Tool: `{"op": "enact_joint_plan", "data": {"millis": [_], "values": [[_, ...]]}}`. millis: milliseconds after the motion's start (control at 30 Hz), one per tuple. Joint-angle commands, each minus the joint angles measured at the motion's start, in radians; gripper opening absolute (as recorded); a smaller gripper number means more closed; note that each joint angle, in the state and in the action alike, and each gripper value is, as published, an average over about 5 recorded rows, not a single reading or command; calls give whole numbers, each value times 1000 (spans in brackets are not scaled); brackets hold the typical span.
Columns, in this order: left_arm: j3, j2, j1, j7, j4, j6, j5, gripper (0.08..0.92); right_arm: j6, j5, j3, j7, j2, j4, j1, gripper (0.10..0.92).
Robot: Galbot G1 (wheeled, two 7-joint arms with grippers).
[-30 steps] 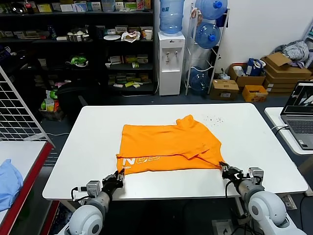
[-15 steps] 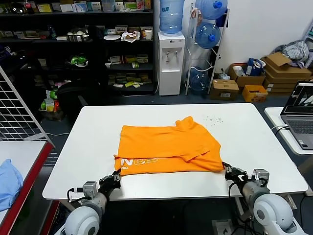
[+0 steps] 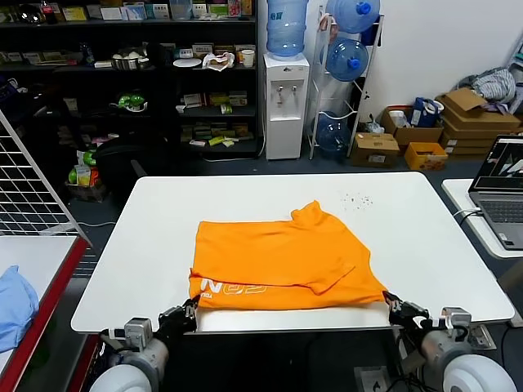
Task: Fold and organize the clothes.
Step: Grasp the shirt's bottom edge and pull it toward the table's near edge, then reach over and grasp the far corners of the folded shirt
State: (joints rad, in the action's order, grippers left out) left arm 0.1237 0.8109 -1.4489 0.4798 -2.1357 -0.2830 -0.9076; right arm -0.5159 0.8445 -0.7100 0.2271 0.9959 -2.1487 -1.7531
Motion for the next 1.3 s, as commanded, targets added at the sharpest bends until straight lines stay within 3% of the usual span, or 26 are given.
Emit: {"op": "enact_joint_plan", "data": {"millis": [33, 233, 333, 633, 833, 1067, 1200, 1300], "values": [[16, -30, -134, 12, -95, 1, -2, 98, 7, -14, -30, 8, 16, -36, -123, 122], [31, -19, -151, 8, -87, 2, 15, 98, 82, -156, -20, 7, 31, -3, -110, 131], [39, -19, -150, 2, -73, 2, 23, 129, 123, -182, -24, -6, 28, -4, -87, 188], [122, -74, -69, -15, -64, 1, -30, 380, 151, -139, -3, -16, -59, -8, 144, 447], [114, -100, 194, -55, 79, 32, -91, 553, 100, -71, 193, 49, -88, 150, 555, 621], [-104, 9, 626, -86, 398, 55, -153, 752, 34, 25, 476, 130, -28, 457, 985, 820], [-226, 75, 758, -108, 565, 24, -175, 866, -10, 39, 572, 133, 57, 656, 1131, 906], [-284, 110, 813, -117, 640, -14, -202, 911, -36, 28, 619, 123, 104, 775, 1184, 919]]}}
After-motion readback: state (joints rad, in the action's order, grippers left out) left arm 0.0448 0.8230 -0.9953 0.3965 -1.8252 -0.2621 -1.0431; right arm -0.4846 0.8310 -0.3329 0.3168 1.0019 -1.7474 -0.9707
